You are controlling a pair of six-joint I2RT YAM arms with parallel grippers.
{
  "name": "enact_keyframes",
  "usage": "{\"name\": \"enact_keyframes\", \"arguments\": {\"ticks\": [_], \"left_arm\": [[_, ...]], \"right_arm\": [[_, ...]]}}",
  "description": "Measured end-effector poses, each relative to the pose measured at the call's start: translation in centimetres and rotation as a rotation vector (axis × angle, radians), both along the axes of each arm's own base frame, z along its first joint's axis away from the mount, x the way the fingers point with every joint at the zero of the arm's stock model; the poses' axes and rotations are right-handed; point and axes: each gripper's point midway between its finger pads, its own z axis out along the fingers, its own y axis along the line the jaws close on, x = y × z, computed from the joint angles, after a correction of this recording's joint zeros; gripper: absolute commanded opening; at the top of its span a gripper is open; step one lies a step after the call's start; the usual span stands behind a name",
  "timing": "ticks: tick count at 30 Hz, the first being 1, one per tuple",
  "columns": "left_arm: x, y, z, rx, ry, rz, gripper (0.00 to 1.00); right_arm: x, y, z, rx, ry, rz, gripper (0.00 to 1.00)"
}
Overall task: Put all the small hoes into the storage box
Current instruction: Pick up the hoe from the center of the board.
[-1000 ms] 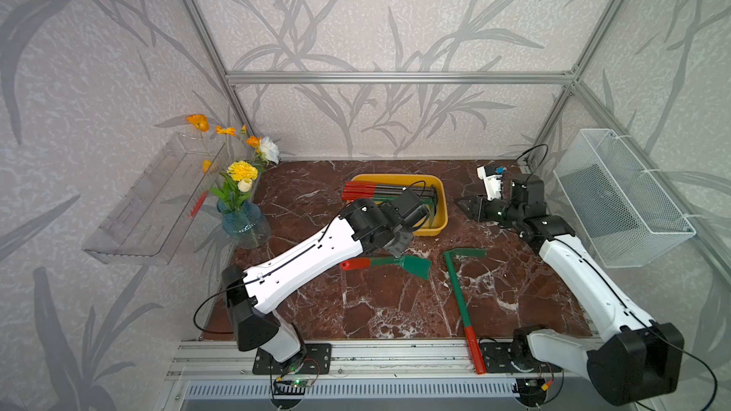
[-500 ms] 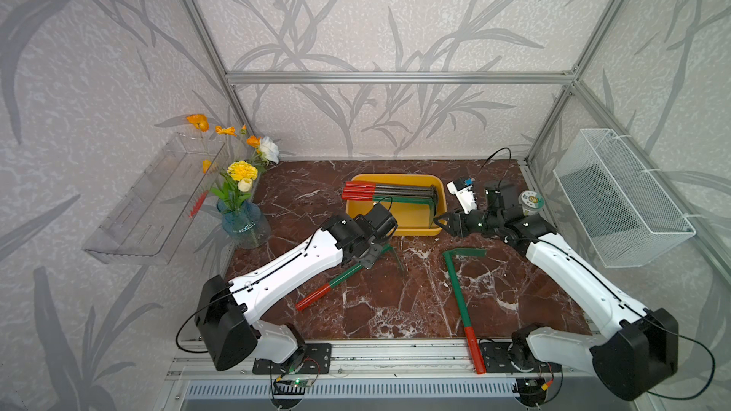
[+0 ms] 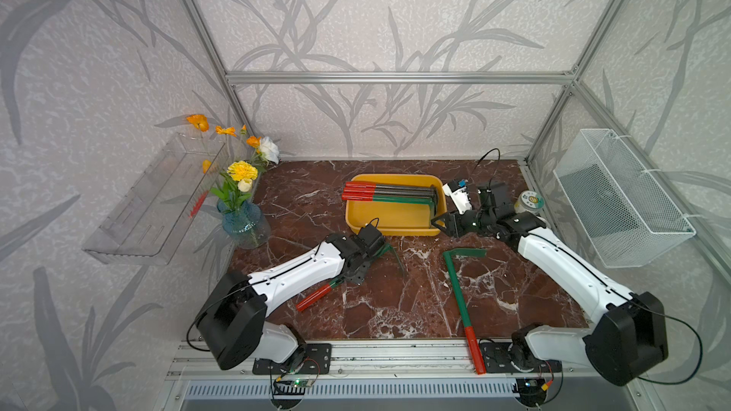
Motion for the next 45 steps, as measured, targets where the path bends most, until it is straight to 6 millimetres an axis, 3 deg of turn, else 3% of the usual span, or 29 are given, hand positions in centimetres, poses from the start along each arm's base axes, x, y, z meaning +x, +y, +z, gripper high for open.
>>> {"name": "enact_keyframes", "arguments": {"ticks": [6,14,23,26,34,37,41,45], "left_arm": [[0.4,-0.8,-2.8,0.034,0.073,-0.065,0.48],[1.7,-1.1,-4.5,0.067,0.133,-0.128,0.47],[2.1,-0.8,-4.9,-0.023,0.202,-0.133,0.43],[1.9,-1.3,-5.2,-0.051,0.226,-0.161,0.35],[1.2,-2.8,-5.5,-0.115,0.291,-0.229,0.36],[1.5,-3.5,-5.4,-0.131,0.300,-0.244,0.31],[1.3,-4.3,-5.3,-0.148,0.308,-0.269,0.15],[1.3,-4.7,-5.3,-0.155,0.304,-0.279,0.09]], "right_arm": [[0.4,0.1,-0.3,0.004,-0.007,-0.007,0.44],[0.9,-0.3,-1.4,-0.003,0.012,-0.022,0.44],[1.7,-0.8,-1.6,0.002,0.012,-0.045,0.44],[1.8,-0.9,-1.6,0.003,0.010,-0.049,0.44],[2.3,-1.5,-2.0,0.007,0.015,-0.072,0.44],[2.5,-1.5,-2.1,0.009,0.016,-0.078,0.44],[2.7,-1.5,-2.2,0.011,0.018,-0.081,0.44],[2.7,-1.5,-2.2,0.013,0.017,-0.080,0.44]]}}
